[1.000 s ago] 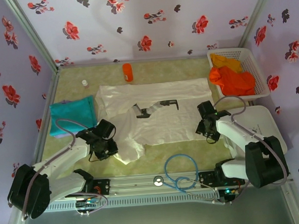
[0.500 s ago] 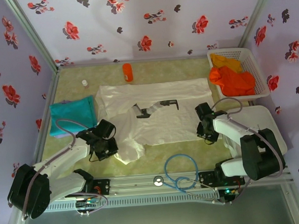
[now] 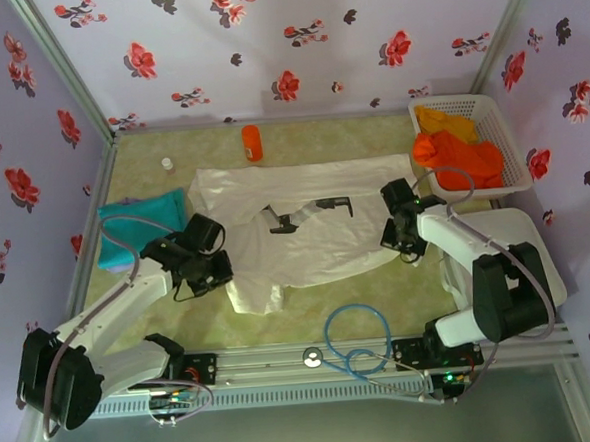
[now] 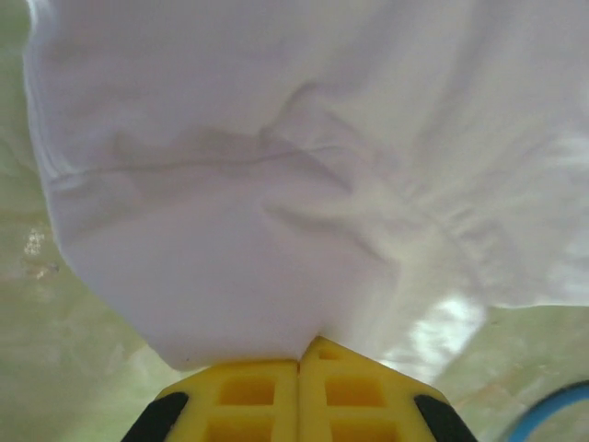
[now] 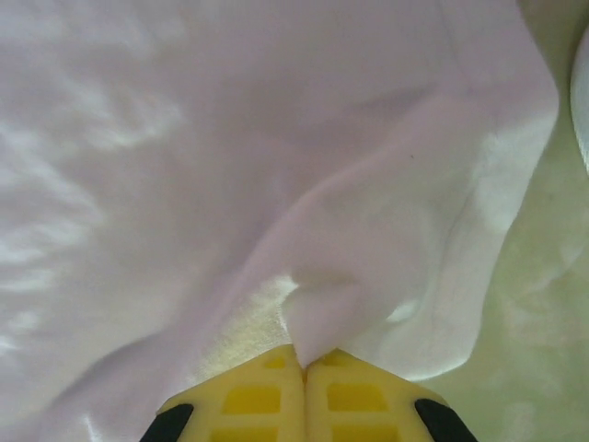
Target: Fold and stack the t-shirts
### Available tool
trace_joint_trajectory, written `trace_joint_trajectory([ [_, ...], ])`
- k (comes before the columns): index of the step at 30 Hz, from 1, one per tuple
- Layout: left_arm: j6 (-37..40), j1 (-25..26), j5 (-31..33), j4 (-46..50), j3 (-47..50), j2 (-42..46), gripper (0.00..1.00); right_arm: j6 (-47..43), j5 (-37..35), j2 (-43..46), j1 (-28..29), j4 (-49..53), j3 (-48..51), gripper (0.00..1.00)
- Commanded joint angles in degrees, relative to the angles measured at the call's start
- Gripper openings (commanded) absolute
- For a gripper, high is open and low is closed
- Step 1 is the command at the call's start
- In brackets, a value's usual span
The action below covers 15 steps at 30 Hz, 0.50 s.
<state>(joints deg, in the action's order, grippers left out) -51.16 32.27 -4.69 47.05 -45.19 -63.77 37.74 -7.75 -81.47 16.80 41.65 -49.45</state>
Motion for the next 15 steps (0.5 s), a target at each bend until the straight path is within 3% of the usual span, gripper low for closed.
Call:
trace_joint_trajectory([
  [1,5.4,-2.5,1.1,4.0,-4.8,-1.3,0.0,-3.5,-1.6,-2.8,-0.7,3.6,-5.0,0.0],
  [15,19.2,-14.8,-2.3,1.8,-20.5,-18.2,0.0,-12.3,2.1,-22.3,-7.4,7.5,-29.1,0.0],
])
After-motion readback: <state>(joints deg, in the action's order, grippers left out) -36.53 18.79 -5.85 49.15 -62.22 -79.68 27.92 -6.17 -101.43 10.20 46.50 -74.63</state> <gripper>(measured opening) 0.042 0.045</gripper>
